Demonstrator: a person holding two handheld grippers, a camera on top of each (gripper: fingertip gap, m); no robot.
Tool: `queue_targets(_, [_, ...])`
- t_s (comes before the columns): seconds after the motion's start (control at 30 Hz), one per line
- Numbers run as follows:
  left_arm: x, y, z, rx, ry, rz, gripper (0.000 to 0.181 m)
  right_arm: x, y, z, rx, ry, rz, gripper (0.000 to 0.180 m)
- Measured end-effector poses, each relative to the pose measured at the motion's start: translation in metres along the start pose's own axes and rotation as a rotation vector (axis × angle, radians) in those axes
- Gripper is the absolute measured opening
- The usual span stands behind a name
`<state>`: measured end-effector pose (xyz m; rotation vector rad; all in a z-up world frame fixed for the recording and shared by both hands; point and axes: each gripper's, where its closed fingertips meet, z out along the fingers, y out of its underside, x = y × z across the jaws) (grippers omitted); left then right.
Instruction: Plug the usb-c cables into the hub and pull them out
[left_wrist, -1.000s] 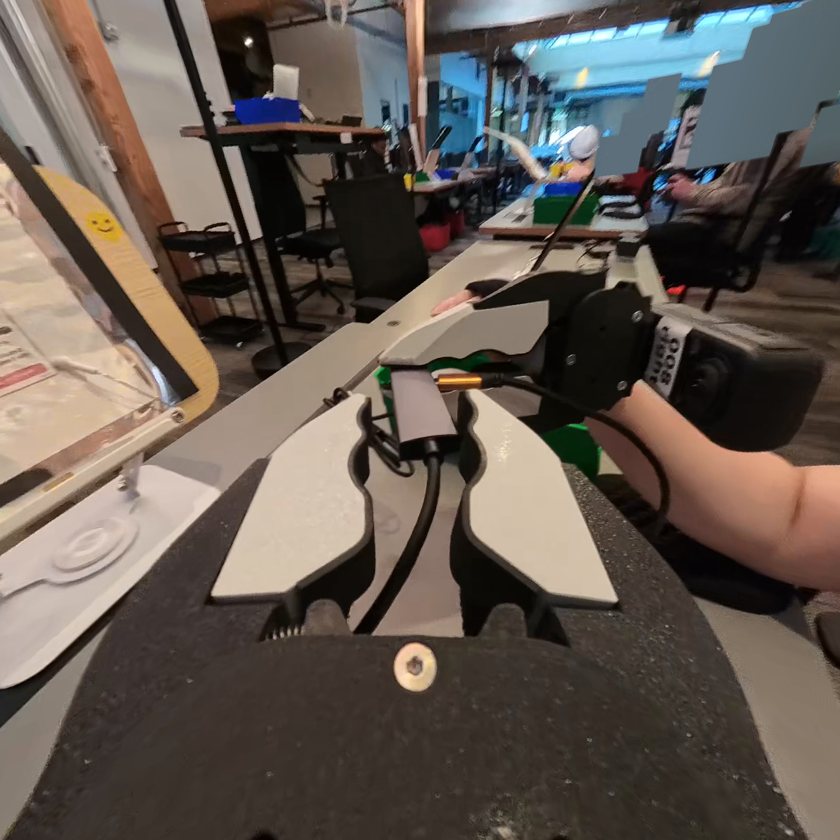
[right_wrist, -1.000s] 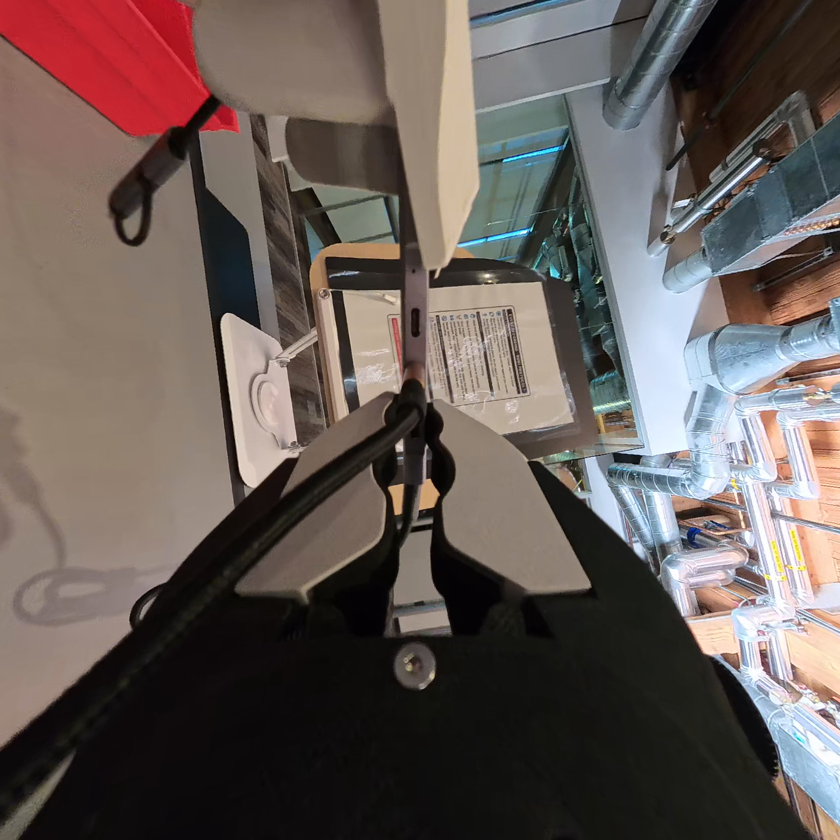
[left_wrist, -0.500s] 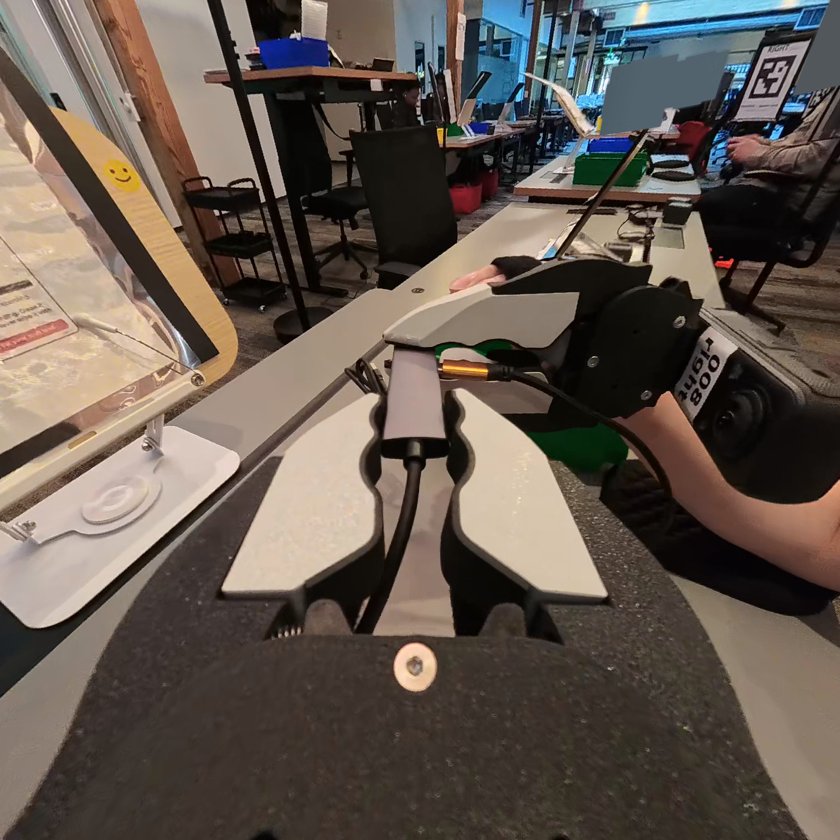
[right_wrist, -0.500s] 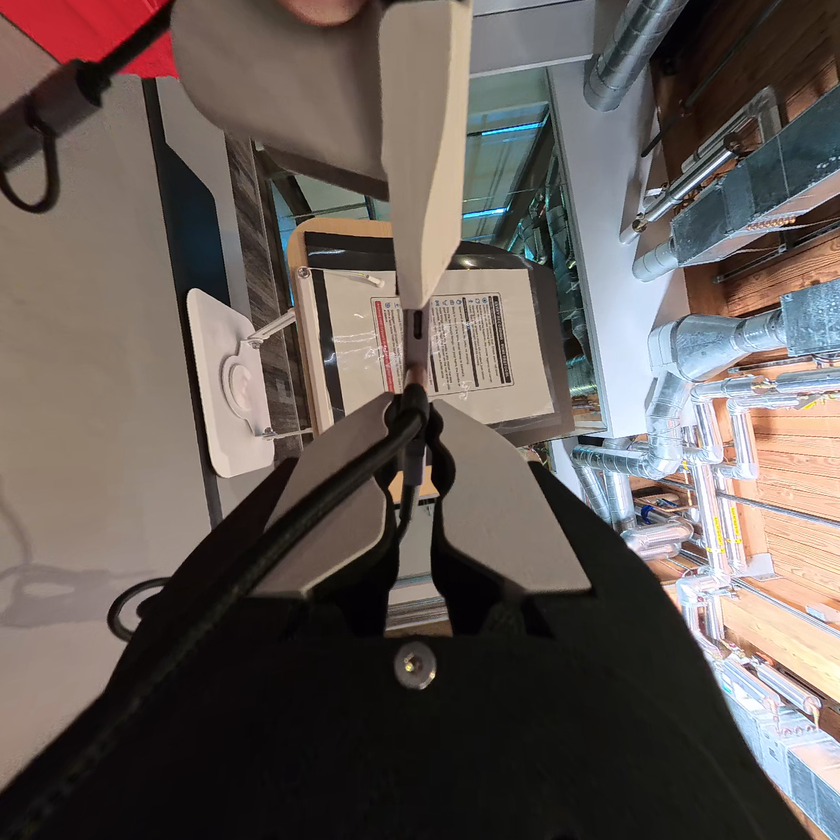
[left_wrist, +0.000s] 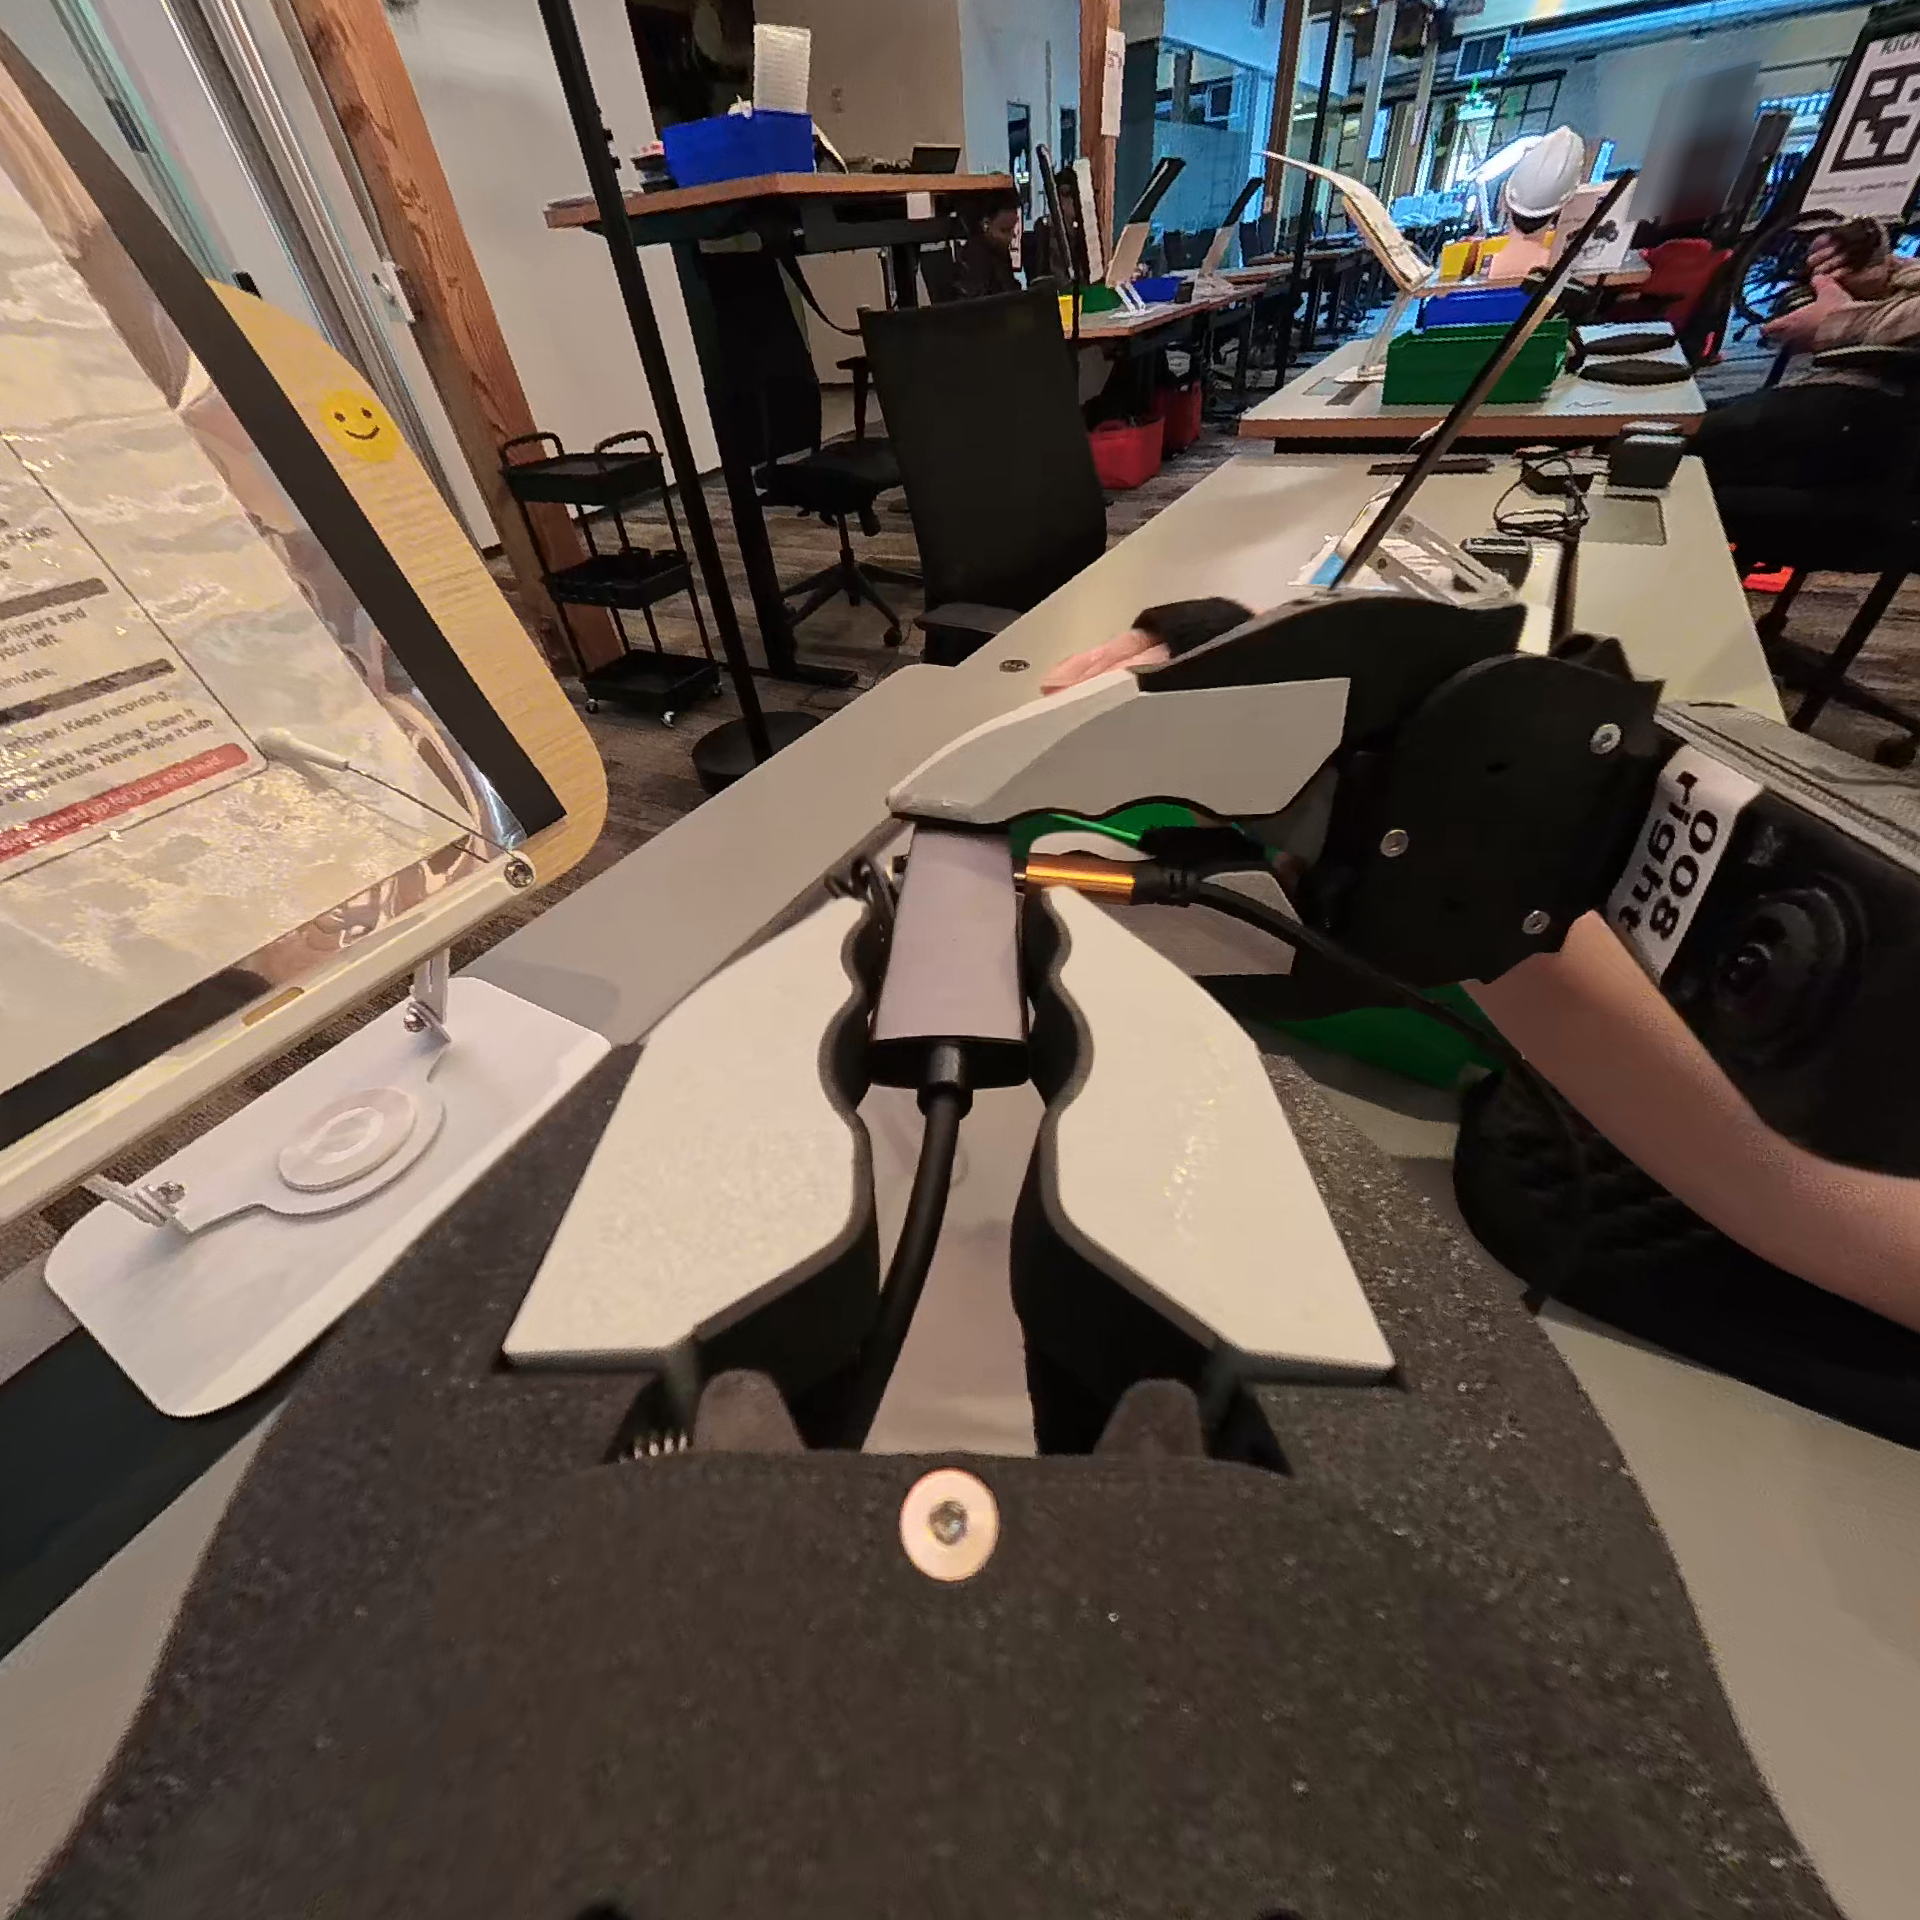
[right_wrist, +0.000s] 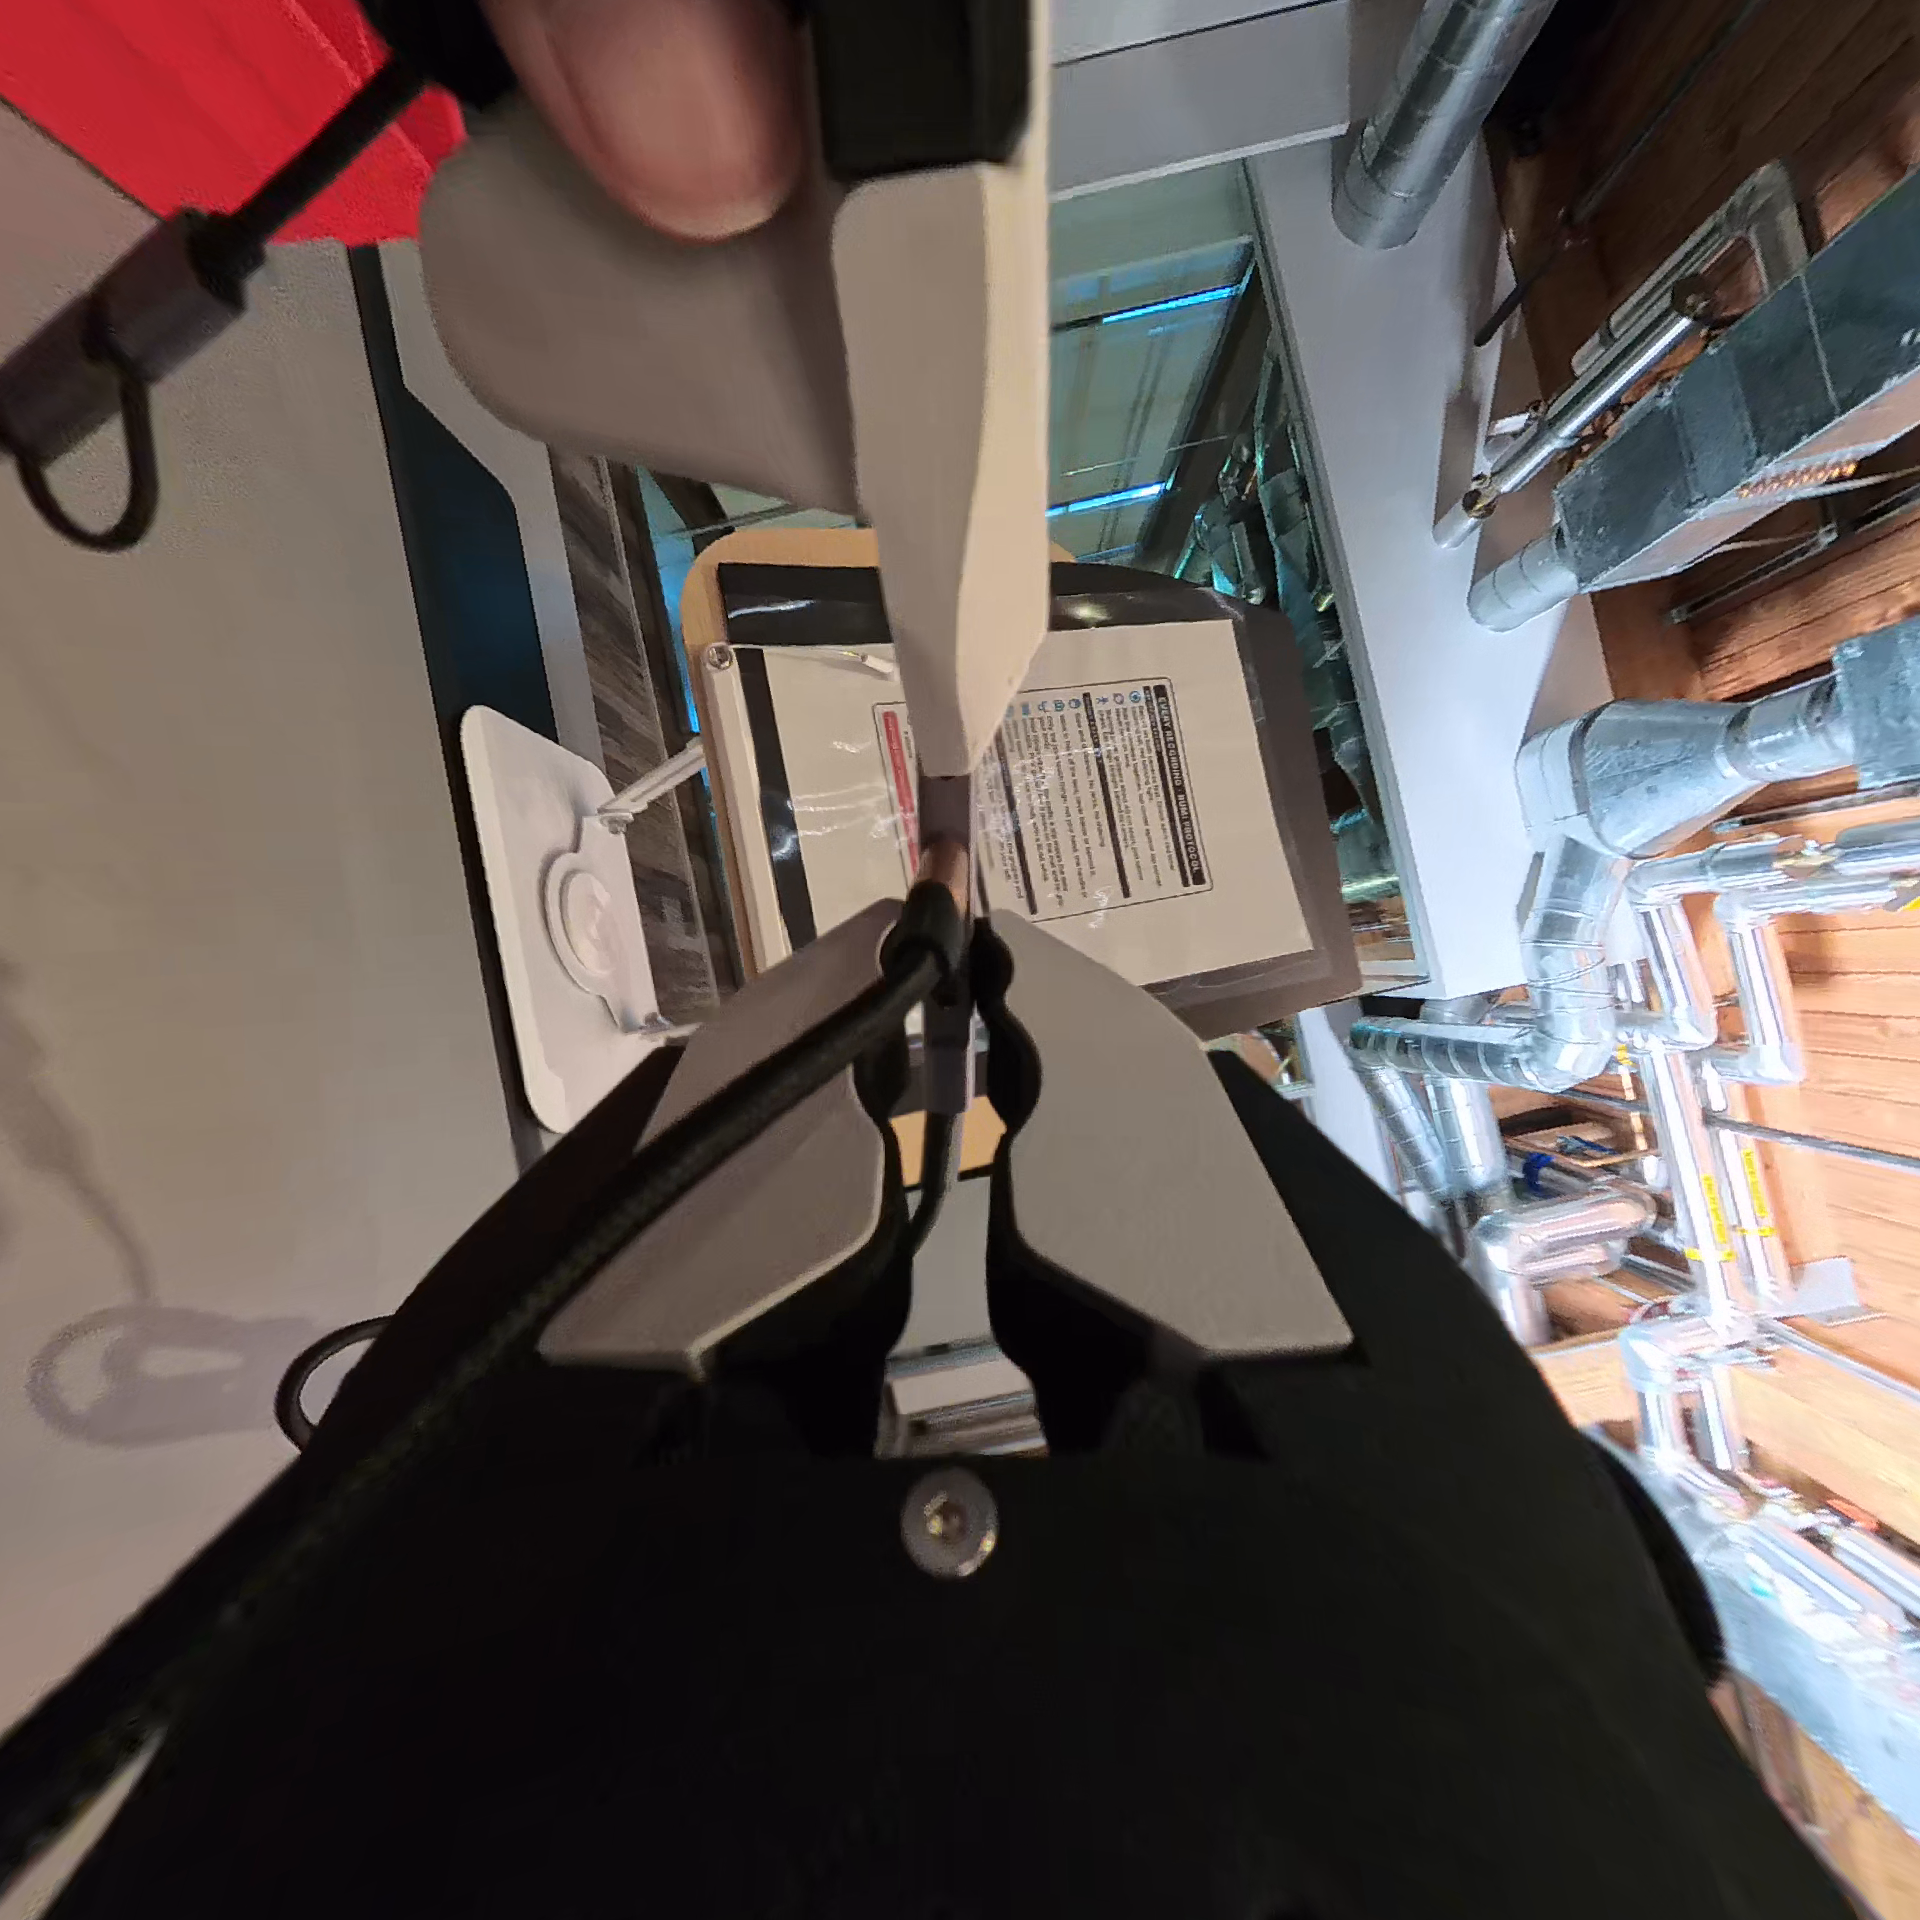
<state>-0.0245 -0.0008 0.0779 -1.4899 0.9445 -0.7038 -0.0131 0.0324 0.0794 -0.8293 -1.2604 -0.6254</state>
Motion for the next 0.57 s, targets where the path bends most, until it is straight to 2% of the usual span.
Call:
queue_targets(0.03, [0.000,-0.001,0.000,0.010,-0.006,0.006,0.026,0.001,0.000,0.001,0.007,0.004,0.031,0.013])
queue_targets(0.4, [-0.029,-0.023,-0.028,0.116,-0.141,0.042,0.026,0.019,-0.002,0.004,0.104,0.047,0.535,0.026])
queue_targets(0.5, [-0.029,-0.026,-0.031,0.122,-0.139,0.042,0.026,0.019,-0.008,0.004,0.128,0.059,0.553,0.031])
queue_targets(0.57, [-0.024,-0.026,-0.029,0.116,-0.118,0.047,0.026,0.018,-0.012,0.005,0.124,0.086,0.484,0.034])
